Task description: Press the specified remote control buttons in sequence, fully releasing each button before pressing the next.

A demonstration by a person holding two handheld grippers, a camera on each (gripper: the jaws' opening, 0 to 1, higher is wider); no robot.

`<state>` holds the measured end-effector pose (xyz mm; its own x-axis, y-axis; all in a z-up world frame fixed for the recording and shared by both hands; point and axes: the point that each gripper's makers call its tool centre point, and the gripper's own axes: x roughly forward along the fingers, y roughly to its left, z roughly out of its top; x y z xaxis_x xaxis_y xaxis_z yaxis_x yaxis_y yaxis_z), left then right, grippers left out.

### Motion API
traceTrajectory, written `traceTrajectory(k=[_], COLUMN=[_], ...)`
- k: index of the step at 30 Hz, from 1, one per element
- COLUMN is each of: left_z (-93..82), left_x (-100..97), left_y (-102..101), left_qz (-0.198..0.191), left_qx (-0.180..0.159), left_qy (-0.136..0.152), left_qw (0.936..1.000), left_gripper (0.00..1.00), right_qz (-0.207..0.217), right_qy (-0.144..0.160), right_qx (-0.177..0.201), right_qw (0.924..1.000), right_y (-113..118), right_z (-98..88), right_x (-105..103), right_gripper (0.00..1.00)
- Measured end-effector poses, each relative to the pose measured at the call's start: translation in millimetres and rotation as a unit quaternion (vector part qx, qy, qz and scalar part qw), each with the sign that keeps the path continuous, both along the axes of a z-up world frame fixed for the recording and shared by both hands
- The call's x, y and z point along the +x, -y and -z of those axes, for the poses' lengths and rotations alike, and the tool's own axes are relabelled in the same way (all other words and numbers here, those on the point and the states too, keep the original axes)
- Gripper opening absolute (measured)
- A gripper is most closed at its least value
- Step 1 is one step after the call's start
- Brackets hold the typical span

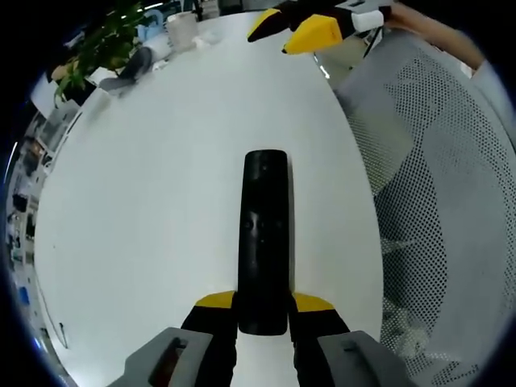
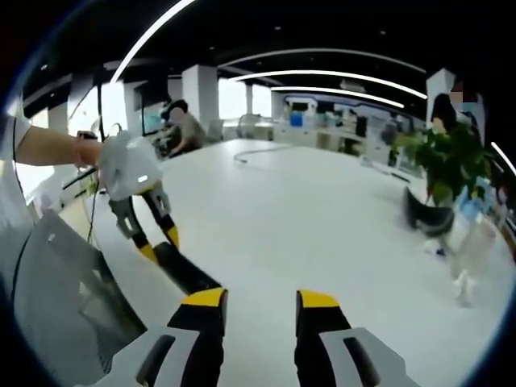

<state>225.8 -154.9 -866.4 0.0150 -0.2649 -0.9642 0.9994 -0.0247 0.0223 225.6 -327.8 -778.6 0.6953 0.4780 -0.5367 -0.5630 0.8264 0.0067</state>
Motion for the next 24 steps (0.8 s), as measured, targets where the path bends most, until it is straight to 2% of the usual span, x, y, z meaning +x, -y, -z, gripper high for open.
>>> traceTrajectory(k=[7,24], left_z=[0.0,1.0], left_x=[-4.2,-15.0], left_y=[0.0,2.0], left_qz=[-0.005,-0.002], left_qx=[0.0,0.031], left_qy=[0.0,0.001], left_qw=[1.0,0.9995], left_gripper=[0.24,0.24], right_qz=[-0.005,-0.007], right_qy=[-0.001,-0.004], right_qx=[-0.004,-0.003], right_qw=[1.0,1.0], right_y=[-1.6,-2.2], right_z=[0.9,1.6], right_x=[-0.9,-1.5], right_gripper=[0.31,0.29])
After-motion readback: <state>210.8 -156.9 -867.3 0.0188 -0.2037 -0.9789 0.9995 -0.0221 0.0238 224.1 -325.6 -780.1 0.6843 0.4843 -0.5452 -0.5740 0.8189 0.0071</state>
